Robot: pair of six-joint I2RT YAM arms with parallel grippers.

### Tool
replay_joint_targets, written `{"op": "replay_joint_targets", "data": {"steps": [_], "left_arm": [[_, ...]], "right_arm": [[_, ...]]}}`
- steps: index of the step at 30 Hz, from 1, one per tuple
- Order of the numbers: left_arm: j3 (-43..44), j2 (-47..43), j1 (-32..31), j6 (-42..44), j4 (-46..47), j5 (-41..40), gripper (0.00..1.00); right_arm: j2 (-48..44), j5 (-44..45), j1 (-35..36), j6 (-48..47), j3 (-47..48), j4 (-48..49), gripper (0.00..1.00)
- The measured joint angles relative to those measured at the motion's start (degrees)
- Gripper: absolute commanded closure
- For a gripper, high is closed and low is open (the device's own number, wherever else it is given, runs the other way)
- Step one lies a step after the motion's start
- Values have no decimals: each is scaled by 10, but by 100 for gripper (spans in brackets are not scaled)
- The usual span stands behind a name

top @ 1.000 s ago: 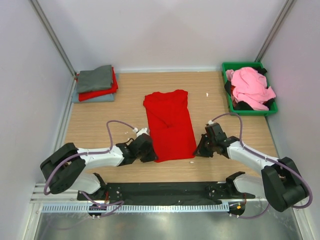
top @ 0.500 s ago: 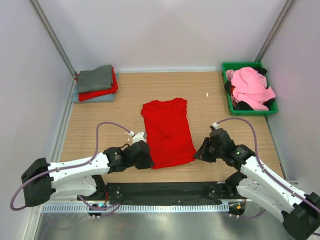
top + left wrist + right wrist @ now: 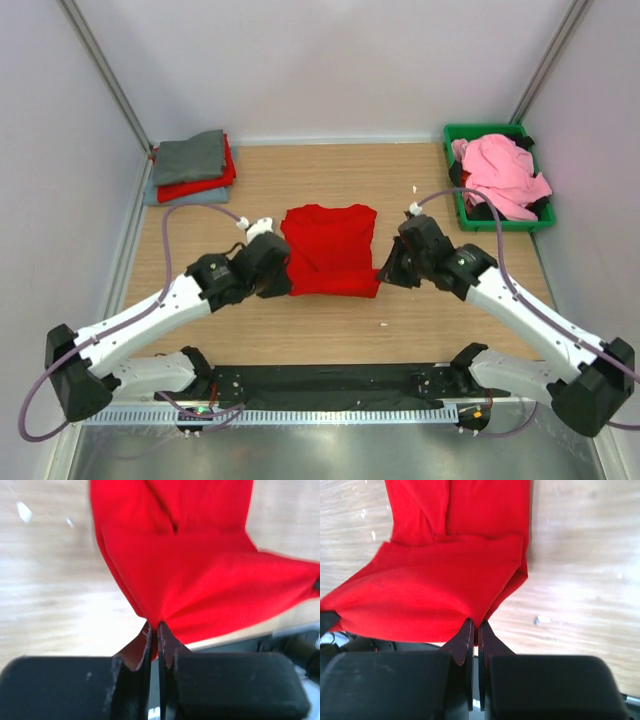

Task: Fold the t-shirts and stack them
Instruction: Fold the tshirt

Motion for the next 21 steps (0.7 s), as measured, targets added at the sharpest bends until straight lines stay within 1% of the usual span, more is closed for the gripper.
{"op": "replay_joint_targets", "data": {"steps": [4, 7, 11, 16, 18, 19, 20, 21], "left_arm": [[54, 63, 85, 61, -6, 22, 94], [92, 116, 134, 100, -7, 48, 94], [152, 183, 178, 143, -5, 80, 95], [245, 278, 228, 188, -7, 120, 95], [283, 318, 246, 202, -11, 136, 94], [309, 341, 255, 210, -15, 145, 92], [336, 367, 265, 217, -17, 155, 90], [370, 396, 274, 224, -29, 166, 86]], "right_arm": [[87, 14, -16, -35, 78, 5, 99], [143, 12, -36, -59, 120, 11, 99], [214, 4, -71, -89, 182, 12, 99], [282, -8, -106, -120, 257, 10, 99], [317, -16, -121, -132, 292, 7, 99], [330, -19, -126, -137, 305, 7, 99], [351, -22, -134, -142, 325, 3, 99], [375, -26, -143, -148, 345, 1, 98]]}}
